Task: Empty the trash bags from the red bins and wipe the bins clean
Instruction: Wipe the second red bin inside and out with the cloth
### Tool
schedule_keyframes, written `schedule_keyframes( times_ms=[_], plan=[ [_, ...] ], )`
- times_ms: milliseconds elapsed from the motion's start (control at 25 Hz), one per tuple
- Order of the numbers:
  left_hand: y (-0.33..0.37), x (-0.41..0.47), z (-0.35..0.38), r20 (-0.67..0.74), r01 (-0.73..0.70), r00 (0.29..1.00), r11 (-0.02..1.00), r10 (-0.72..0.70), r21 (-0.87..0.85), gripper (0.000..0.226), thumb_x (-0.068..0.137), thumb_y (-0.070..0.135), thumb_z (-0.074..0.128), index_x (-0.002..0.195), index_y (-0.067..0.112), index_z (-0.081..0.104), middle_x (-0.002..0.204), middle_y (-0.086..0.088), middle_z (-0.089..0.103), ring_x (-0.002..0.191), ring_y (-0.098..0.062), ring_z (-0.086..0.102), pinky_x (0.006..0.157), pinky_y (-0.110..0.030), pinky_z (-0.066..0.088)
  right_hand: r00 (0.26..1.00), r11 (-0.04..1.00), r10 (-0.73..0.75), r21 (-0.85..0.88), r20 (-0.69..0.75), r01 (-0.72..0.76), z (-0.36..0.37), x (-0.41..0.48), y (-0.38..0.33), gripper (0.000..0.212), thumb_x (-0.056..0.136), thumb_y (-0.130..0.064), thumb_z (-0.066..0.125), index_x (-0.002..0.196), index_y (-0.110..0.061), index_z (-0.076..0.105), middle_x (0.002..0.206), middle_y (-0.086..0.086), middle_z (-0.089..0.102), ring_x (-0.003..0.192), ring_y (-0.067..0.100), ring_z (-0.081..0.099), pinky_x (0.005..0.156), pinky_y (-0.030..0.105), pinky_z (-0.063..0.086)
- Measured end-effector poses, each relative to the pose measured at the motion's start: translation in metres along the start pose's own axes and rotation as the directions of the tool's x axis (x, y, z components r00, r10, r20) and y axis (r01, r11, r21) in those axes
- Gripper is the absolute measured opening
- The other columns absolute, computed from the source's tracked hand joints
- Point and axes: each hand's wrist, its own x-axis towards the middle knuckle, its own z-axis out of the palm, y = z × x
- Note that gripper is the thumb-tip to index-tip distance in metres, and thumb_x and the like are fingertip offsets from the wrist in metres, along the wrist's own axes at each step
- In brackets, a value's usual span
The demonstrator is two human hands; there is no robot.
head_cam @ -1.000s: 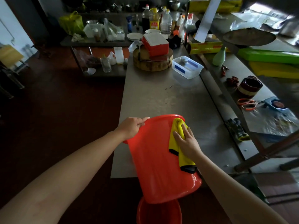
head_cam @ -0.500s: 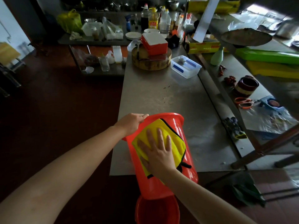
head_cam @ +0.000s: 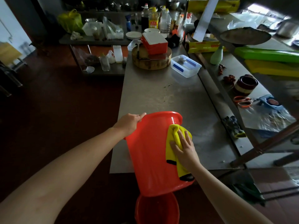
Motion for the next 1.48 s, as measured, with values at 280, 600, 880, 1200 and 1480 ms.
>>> schedule_keyframes(
  times_ms=[280,600,880,1200,1480],
  plan=[
    [-0.001,-0.002,0.001,-0.008,0.020,1.000,0.999,-0.020,0.028,0.060,0.101,-0.002,0.035,0.154,0.024,0.035,0.134,-0.009,0.064,0.120,-0.024,0.063,0.101,-0.032,0.050,0.987,0.919,-0.157,-0.369,-0.021,0.138,0.030,-0.025,-0.041,0.074,0.086,-0.084,0.021,0.151,-0.059,-0.006,0.168,-0.006,-0.015,0.153,0.034,-0.017,0.120,0.058,0.006],
    [-0.003,0.006,0.002,-0.023,0.009,1.000,0.997,-0.008,0.075,0.059,0.101,0.000,0.036,0.154,0.027,0.036,0.134,-0.006,0.063,0.114,-0.025,0.064,0.083,-0.024,0.046,0.794,0.457,-0.554,-0.705,0.251,0.542,0.079,-0.048,-0.073,0.067,0.092,-0.063,0.047,0.154,-0.042,0.032,0.170,0.003,0.002,0.152,0.040,-0.016,0.116,0.070,0.001],
    [0.005,0.036,0.001,-0.018,0.003,1.000,0.995,-0.001,0.098,0.064,0.096,-0.006,0.036,0.153,0.021,0.039,0.140,-0.011,0.060,0.123,-0.030,0.060,0.099,-0.040,0.050,0.902,0.712,-0.430,-0.600,0.040,0.366,0.028,-0.020,-0.031,0.068,0.092,-0.077,0.031,0.154,-0.053,0.018,0.169,-0.008,-0.005,0.155,0.030,-0.013,0.121,0.060,0.010],
    [0.015,0.036,0.005,-0.048,0.037,0.998,0.997,-0.034,0.069,0.062,0.099,-0.006,0.034,0.155,0.021,0.036,0.139,-0.008,0.060,0.124,-0.026,0.060,0.106,-0.036,0.046,1.000,0.991,-0.018,-0.133,-0.013,0.016,-0.015,-0.014,0.023,0.074,0.086,-0.081,0.036,0.151,-0.060,0.009,0.168,-0.014,0.000,0.155,0.017,0.001,0.120,0.053,0.025],
    [0.016,0.027,-0.003,-0.010,0.097,0.995,0.988,-0.096,0.123,0.066,0.095,-0.006,0.034,0.156,0.021,0.034,0.137,-0.010,0.061,0.123,-0.031,0.059,0.102,-0.039,0.047,0.929,0.781,-0.371,-0.546,-0.015,0.303,0.027,-0.043,-0.018,0.067,0.094,-0.074,0.031,0.155,-0.052,0.015,0.170,-0.003,0.003,0.155,0.037,-0.006,0.118,0.061,0.016]
  ],
)
